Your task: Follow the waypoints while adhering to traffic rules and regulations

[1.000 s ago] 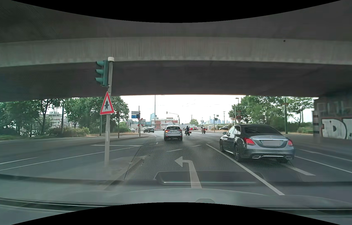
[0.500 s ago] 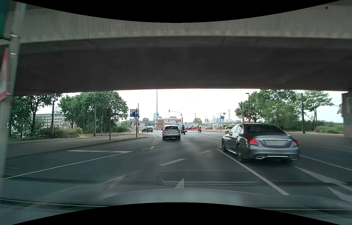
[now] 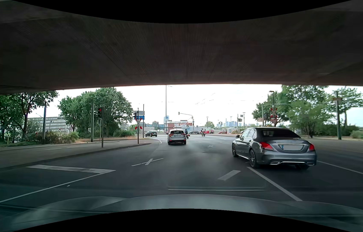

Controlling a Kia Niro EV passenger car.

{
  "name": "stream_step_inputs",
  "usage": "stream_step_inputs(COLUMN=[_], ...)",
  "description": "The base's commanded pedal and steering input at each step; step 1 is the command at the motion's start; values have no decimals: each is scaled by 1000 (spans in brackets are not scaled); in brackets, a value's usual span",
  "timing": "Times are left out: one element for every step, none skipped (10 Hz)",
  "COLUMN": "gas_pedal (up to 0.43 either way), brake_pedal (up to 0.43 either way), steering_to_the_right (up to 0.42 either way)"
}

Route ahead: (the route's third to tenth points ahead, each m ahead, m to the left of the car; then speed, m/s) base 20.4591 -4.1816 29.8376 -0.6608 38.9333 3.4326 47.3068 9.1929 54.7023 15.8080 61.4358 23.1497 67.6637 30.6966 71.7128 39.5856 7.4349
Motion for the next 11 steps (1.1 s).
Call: stream_step_inputs(gas_pedal=[0,0,0,0,0,0,0,0,0,20,20], brake_pedal=[0,0,0,0,0,0,0,0,0,0,0], steering_to_the_right=[-39,-39,-39,-38,-34,-29,-25,-23,-23,-21,-20])
